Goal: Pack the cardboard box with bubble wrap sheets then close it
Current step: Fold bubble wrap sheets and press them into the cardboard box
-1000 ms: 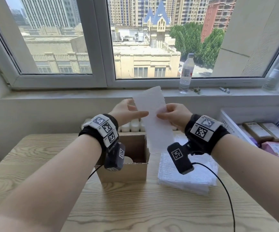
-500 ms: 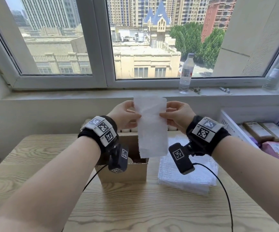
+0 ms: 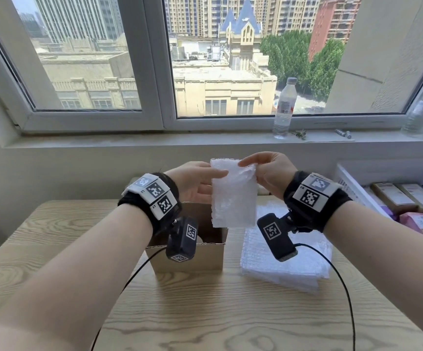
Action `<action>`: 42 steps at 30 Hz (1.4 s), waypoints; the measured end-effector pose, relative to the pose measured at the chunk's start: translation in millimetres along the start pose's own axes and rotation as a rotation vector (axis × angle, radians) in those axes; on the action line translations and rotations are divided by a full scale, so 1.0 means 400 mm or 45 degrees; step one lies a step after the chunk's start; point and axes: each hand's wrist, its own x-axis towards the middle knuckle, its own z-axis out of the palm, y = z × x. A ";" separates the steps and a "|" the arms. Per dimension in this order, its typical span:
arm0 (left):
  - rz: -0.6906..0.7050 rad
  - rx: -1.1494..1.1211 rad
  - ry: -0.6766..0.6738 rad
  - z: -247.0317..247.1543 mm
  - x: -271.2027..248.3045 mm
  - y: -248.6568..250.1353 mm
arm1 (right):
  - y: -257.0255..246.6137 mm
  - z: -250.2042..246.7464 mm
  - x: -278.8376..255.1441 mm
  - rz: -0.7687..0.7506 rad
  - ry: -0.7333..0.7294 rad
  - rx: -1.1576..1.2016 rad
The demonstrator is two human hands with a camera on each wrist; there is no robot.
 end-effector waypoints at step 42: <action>0.071 -0.181 0.328 -0.060 0.010 -0.112 | 0.095 0.102 0.027 0.308 -0.161 0.235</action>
